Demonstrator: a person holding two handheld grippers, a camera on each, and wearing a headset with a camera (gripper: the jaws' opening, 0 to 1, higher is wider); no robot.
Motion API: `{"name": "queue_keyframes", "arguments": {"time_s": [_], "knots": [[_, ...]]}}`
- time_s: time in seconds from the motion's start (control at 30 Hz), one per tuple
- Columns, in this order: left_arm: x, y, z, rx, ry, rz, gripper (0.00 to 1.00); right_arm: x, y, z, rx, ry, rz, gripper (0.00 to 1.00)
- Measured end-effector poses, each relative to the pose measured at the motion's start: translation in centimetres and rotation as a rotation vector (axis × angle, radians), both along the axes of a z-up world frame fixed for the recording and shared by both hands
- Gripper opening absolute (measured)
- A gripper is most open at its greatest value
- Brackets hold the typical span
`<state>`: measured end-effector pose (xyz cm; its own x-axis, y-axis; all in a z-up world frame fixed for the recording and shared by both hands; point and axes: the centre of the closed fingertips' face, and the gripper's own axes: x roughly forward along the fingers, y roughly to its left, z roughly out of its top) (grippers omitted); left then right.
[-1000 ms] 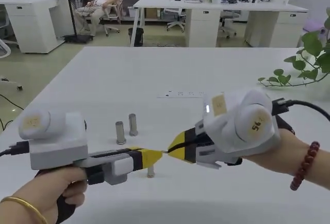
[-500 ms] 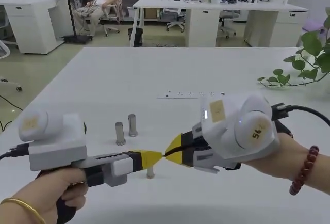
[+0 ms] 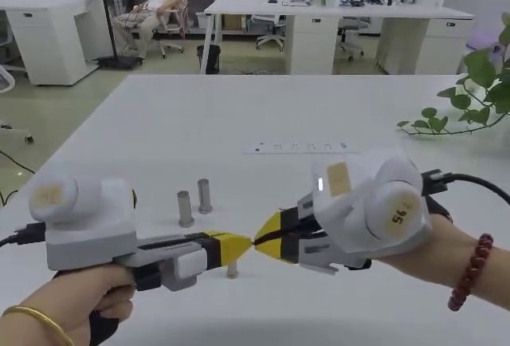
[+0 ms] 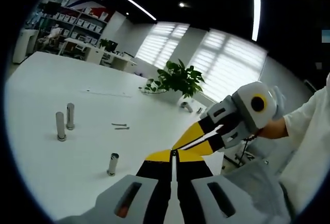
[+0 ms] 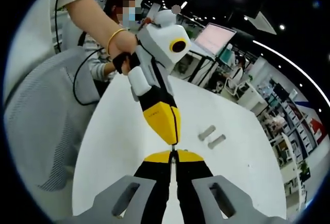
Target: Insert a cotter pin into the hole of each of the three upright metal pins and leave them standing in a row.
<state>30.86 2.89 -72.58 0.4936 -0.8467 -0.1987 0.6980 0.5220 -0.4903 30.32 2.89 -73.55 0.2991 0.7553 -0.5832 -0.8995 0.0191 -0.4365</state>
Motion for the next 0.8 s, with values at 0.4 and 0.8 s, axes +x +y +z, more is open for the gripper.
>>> {"name": "queue_keyframes", "arguments": {"time_s": [0.4, 0.8], "knots": [[-0.7, 0.2, -0.4, 0.115, -0.1, -0.071, 0.0, -0.6, -0.5, -0.1, 0.13, 0.276, -0.08, 0.13], [-2.1, 0.2, -1.2, 0.189, -0.16, -0.176, 0.0, -2.1, -0.7, -1.6, 0.155, 0.467, -0.034, 0.15]]}}
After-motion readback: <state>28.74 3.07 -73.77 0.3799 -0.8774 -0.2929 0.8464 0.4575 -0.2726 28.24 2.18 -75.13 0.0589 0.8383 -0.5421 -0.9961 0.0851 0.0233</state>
